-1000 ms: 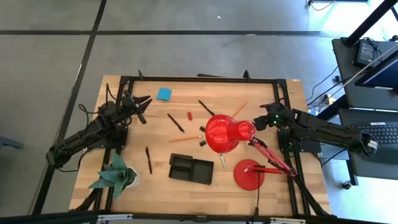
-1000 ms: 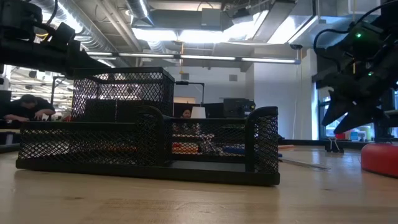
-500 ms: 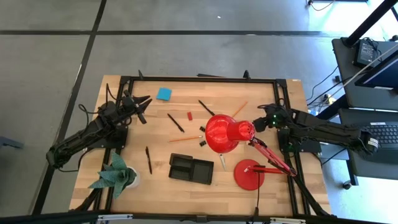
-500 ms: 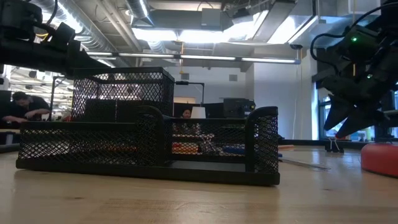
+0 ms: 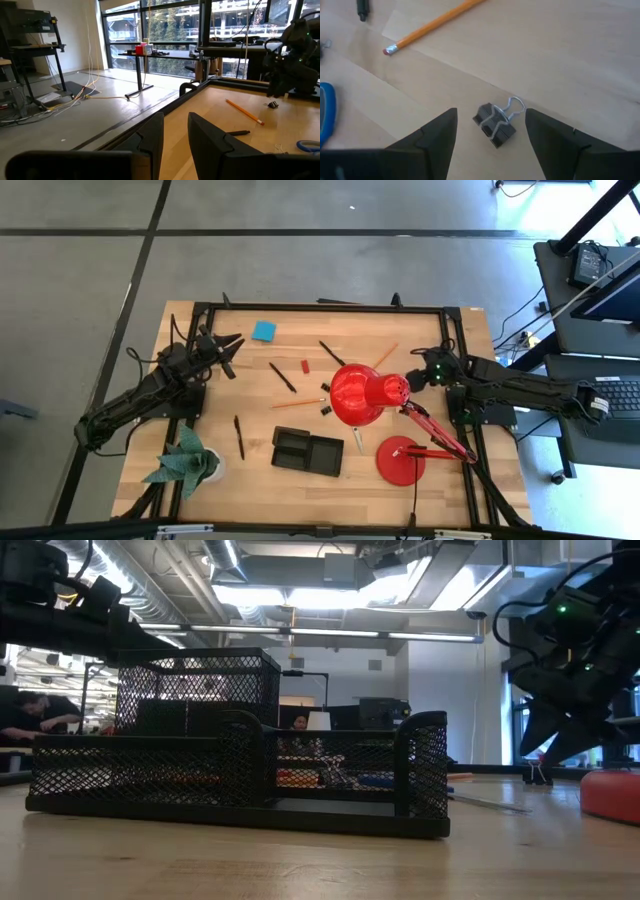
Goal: Pick and place office supplies into organizer
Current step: Put the right black clip binder into the desk organizer
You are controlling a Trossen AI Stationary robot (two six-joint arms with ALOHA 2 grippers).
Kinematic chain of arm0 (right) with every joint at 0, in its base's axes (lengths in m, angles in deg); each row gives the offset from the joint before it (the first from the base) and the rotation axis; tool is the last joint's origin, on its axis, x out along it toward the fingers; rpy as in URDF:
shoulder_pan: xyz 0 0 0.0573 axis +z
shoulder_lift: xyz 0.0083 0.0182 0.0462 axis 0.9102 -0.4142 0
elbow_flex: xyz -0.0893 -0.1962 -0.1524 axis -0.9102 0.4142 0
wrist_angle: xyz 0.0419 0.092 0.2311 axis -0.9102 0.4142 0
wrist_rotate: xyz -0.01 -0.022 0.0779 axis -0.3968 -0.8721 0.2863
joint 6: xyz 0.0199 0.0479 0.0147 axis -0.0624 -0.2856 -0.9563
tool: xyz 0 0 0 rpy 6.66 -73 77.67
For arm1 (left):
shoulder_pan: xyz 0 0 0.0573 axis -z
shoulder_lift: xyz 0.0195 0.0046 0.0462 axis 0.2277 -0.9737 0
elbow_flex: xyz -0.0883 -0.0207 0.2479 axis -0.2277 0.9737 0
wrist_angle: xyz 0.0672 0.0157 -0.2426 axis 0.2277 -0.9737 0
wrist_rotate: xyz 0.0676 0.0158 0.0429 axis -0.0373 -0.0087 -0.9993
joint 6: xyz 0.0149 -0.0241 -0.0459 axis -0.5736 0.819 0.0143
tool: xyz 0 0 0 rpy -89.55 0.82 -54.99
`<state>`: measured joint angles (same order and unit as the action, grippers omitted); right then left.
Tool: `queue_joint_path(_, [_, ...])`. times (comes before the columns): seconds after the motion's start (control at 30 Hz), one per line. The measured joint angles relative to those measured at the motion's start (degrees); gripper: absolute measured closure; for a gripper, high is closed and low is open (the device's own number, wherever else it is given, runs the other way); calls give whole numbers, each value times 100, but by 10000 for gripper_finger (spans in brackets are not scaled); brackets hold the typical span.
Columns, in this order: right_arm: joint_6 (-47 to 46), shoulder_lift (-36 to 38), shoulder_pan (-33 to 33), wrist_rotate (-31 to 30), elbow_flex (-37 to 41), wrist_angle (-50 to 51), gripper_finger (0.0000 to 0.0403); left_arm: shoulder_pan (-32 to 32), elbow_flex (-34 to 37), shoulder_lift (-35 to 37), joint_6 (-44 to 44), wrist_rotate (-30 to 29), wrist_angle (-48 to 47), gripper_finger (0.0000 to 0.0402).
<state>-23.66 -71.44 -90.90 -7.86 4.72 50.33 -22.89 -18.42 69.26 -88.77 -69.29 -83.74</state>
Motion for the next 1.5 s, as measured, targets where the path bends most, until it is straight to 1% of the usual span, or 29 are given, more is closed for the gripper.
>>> queue_joint_path(0.13, [1,-68,0,0,0,-170,166,1,0,1,-2,0,0,320])
queue_joint_path(1.1, [-7,-886,-1,3,0,-540,166,2,-2,0,0,0,-2,320])
queue_joint_path(1.5, [15,-987,-2,4,0,-600,166,0,-1,0,-1,0,-2,320])
